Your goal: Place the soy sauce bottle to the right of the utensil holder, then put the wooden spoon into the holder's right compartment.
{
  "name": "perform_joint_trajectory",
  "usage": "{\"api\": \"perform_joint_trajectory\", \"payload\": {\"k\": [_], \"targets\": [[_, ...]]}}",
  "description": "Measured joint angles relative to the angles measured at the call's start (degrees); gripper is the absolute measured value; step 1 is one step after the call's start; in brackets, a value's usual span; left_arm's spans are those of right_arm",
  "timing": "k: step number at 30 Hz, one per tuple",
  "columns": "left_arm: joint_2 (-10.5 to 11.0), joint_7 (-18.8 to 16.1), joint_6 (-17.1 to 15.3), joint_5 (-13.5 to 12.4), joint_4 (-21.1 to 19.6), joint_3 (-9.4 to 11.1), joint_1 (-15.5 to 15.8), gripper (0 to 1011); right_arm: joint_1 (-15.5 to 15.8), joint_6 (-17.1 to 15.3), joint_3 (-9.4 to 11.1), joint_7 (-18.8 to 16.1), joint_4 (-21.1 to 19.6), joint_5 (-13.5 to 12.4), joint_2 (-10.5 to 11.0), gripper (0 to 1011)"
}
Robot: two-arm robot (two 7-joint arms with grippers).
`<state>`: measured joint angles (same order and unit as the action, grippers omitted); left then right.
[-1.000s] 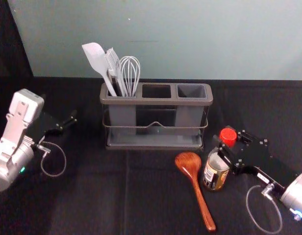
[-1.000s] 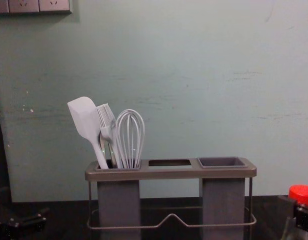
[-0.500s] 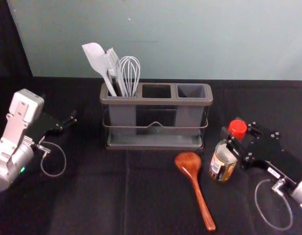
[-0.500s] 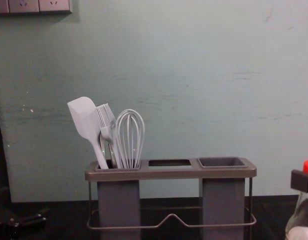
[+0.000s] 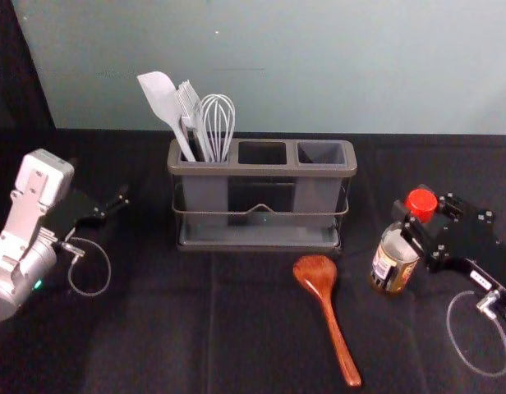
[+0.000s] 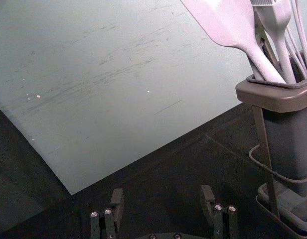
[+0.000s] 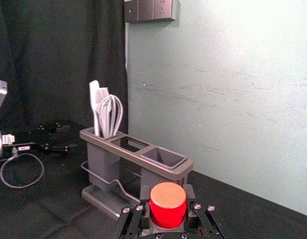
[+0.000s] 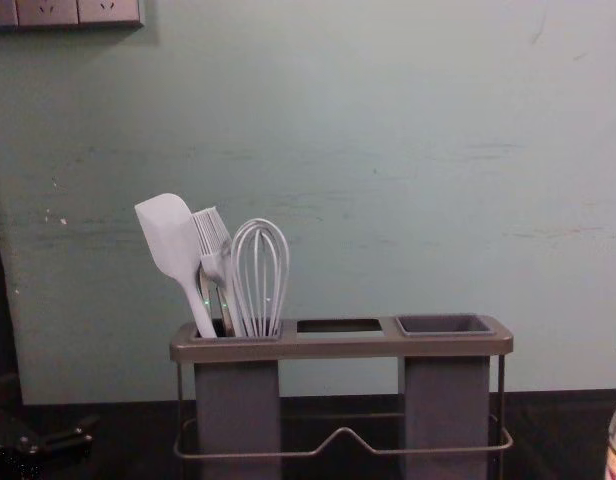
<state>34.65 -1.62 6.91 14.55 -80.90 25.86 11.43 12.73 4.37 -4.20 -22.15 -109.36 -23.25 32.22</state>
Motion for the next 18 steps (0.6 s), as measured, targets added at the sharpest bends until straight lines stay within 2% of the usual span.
{"api": "perform_joint_trajectory", "payload": {"k": [10, 18], "targets": [[0.0, 0.0, 0.0, 0.0, 0.0, 0.0, 0.0, 1005, -2.1, -1.1, 1.2, -0.2, 1.5, -0.1, 0.5, 392], [0.0, 0.0, 0.0, 0.0, 0.0, 0.0, 0.0, 1005, -6.2, -1.7, 0.2, -1.0, 5.1, 0.1, 0.4, 392]]}}
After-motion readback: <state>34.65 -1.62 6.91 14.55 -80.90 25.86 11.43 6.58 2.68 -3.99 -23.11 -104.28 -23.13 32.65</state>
